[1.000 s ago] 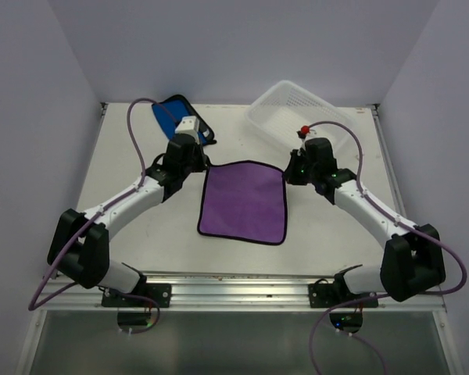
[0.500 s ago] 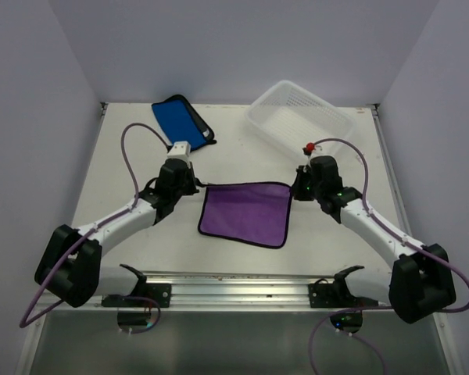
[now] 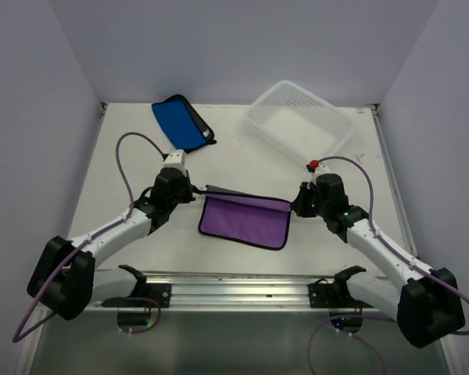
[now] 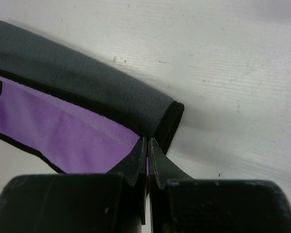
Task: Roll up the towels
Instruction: Fold the towel
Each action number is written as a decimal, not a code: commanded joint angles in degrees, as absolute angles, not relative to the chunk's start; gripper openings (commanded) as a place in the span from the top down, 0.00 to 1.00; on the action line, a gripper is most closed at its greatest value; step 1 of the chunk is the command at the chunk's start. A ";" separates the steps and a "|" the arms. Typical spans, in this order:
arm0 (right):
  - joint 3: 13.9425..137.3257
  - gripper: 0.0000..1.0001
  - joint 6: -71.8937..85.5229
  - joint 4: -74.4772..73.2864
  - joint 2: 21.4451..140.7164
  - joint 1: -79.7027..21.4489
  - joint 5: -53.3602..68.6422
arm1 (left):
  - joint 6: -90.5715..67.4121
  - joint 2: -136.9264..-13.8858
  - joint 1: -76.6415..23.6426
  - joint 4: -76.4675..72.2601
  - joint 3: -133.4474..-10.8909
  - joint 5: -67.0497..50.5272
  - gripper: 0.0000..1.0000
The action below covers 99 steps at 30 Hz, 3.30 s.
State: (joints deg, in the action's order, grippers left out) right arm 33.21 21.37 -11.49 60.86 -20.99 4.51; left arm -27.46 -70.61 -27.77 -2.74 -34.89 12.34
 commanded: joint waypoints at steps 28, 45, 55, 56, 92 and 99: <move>24.61 1.00 24.43 -16.17 44.92 -21.01 10.55 | -30.23 -58.18 -27.42 -0.09 -27.42 13.10 1.00; 20.83 1.00 29.18 -21.09 40.69 -21.01 12.30 | -33.05 -56.25 -27.51 -0.97 -23.21 9.40 1.00; 20.39 1.00 29.97 -22.85 37.62 -21.36 14.24 | -34.10 -58.18 -27.60 -2.20 -21.53 8.09 1.00; 20.22 1.00 30.23 -23.03 37.44 -21.36 14.50 | -34.36 -58.18 -27.60 -2.28 -21.36 8.00 1.00; 18.19 0.55 32.26 -23.03 34.26 -22.06 17.93 | -38.14 -55.46 -33.75 -3.34 -17.23 11.17 0.73; 21.17 0.61 31.99 -20.74 39.01 -22.06 15.12 | -39.11 -50.54 -33.84 -0.88 -16.78 13.00 0.50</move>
State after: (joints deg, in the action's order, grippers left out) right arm 18.02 32.14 -22.98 37.50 -21.85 16.73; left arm -38.44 -52.82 -33.52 -0.99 -16.25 11.05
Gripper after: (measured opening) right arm 0.400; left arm 0.495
